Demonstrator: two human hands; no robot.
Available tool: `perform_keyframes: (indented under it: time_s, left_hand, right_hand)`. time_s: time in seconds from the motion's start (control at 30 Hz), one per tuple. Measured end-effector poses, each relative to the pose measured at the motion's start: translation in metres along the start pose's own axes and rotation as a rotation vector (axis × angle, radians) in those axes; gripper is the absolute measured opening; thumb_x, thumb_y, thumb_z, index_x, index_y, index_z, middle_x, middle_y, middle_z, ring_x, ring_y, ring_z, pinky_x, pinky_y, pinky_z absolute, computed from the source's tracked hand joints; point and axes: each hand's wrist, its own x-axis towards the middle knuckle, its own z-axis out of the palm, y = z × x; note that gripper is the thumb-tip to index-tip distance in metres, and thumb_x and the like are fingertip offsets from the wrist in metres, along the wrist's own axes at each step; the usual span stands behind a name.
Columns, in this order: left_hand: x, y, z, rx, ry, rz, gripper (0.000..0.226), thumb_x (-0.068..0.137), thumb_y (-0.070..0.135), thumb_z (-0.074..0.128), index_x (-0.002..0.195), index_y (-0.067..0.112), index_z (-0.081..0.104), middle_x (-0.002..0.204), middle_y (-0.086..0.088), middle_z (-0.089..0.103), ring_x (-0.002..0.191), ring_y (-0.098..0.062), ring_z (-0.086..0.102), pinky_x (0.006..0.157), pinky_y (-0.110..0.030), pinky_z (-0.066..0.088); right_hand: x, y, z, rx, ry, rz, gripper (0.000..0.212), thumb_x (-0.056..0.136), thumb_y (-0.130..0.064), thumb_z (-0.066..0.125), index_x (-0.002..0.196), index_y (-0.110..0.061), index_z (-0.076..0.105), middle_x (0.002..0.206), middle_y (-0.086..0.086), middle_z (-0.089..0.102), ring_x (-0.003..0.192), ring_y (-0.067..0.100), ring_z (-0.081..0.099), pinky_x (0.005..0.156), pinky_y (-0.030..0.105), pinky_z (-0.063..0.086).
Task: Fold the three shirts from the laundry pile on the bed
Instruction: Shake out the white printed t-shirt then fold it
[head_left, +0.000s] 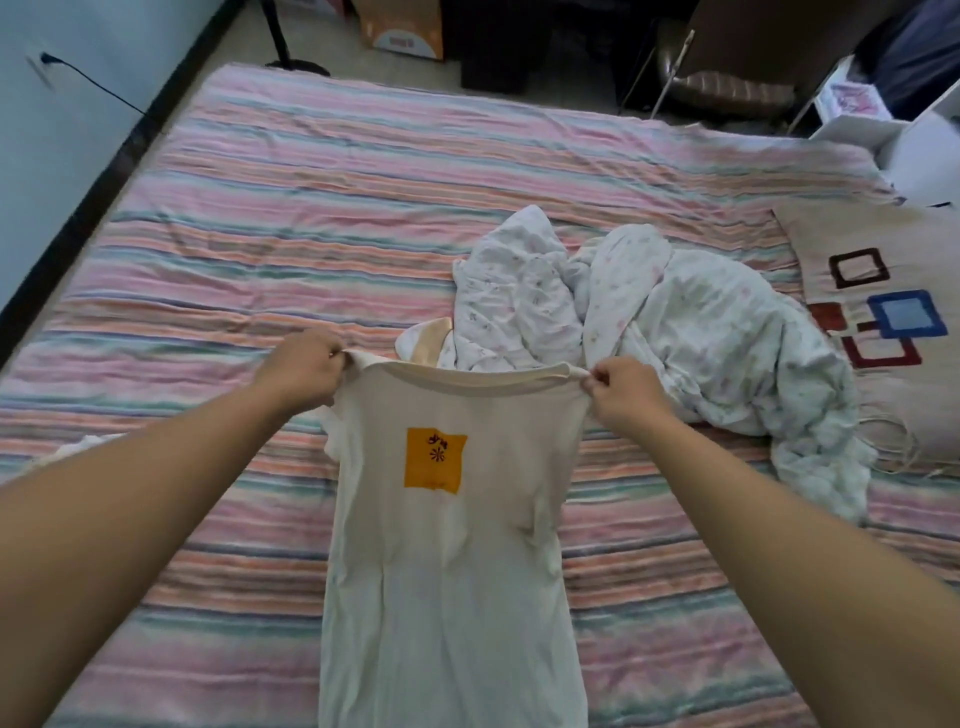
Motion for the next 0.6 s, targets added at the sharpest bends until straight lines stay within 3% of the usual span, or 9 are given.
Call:
perform_keyframes:
  time_s: [0.07,0.17,0.23,0.3,0.37,0.43,0.53,0.6]
  left_hand:
    - [0.025,-0.003,0.018,-0.156,0.052,-0.049,0.029,0.093,0.012,0.043,0.083,0.002,0.069,0.083,-0.02,0.071,0.073,-0.032,0.069,0.069,-0.043,0.058]
    - [0.051,0.003,0.04,-0.373,0.162,-0.124,0.032,0.098,0.019,0.039,0.09,0.001,0.065,0.103,-0.026,0.066,0.096,-0.039,0.063,0.083,-0.044,0.054]
    - [0.057,0.005,0.049,-0.435,0.207,-0.152,0.038,0.102,0.024,0.033,0.121,0.004,0.06,0.132,-0.021,0.057,0.122,-0.035,0.052,0.098,-0.038,0.043]
    - [0.051,-0.004,0.06,-0.481,0.173,-0.172,0.043,0.103,0.026,0.034,0.139,0.007,0.048,0.146,-0.013,0.047,0.134,-0.028,0.043,0.108,-0.034,0.033]
    - [0.037,-0.024,0.077,-0.424,0.089,-0.196,0.043,0.102,0.026,0.036,0.14,0.007,0.047,0.148,-0.013,0.046,0.136,-0.028,0.041,0.109,-0.034,0.031]
    - [0.02,-0.049,0.097,-0.378,-0.001,-0.288,0.046,0.101,0.028,0.038,0.141,0.006,0.045,0.149,-0.014,0.043,0.137,-0.03,0.039,0.111,-0.038,0.03]
    - [-0.01,-0.075,0.125,-0.42,-0.084,-0.45,0.046,0.099,0.026,0.045,0.138,0.002,0.048,0.143,-0.014,0.049,0.131,-0.033,0.045,0.105,-0.04,0.035]
    - [-0.037,-0.089,0.149,-0.451,-0.124,-0.556,0.043,0.096,0.02,0.049,0.137,0.003,0.049,0.14,-0.014,0.052,0.126,-0.034,0.049,0.104,-0.041,0.039]
  right_hand:
    - [0.029,-0.003,0.018,0.188,0.083,0.051,0.031,0.096,-0.022,0.056,0.082,0.003,0.067,0.081,0.021,0.071,0.078,0.03,0.068,0.075,0.04,0.057]
    - [0.061,-0.008,0.041,0.374,0.238,0.095,0.033,0.096,-0.032,0.054,0.095,-0.002,0.07,0.09,0.012,0.071,0.084,0.023,0.064,0.079,0.032,0.051]
    - [0.069,-0.008,0.053,0.402,0.243,0.092,0.03,0.097,-0.036,0.051,0.105,-0.012,0.068,0.095,0.002,0.063,0.092,0.02,0.057,0.083,0.029,0.044]
    - [0.071,0.001,0.07,0.397,0.181,0.097,0.032,0.097,-0.039,0.05,0.105,-0.013,0.067,0.097,0.003,0.065,0.094,0.023,0.059,0.082,0.032,0.046]
    - [0.062,0.02,0.09,0.312,0.096,0.113,0.032,0.097,-0.037,0.049,0.087,-0.013,0.067,0.083,0.005,0.065,0.087,0.026,0.059,0.066,0.033,0.042]
    - [0.049,0.041,0.108,0.233,0.012,0.139,0.037,0.097,-0.034,0.049,0.076,-0.009,0.066,0.076,0.011,0.065,0.084,0.03,0.059,0.063,0.037,0.04]
    - [0.027,0.067,0.129,0.183,-0.063,0.239,0.038,0.097,-0.031,0.05,0.105,0.001,0.07,0.107,0.019,0.071,0.101,0.035,0.063,0.078,0.039,0.046]
    - [0.013,0.081,0.145,0.21,-0.082,0.287,0.039,0.096,-0.026,0.052,0.109,0.008,0.067,0.11,0.024,0.069,0.103,0.038,0.064,0.085,0.044,0.05]
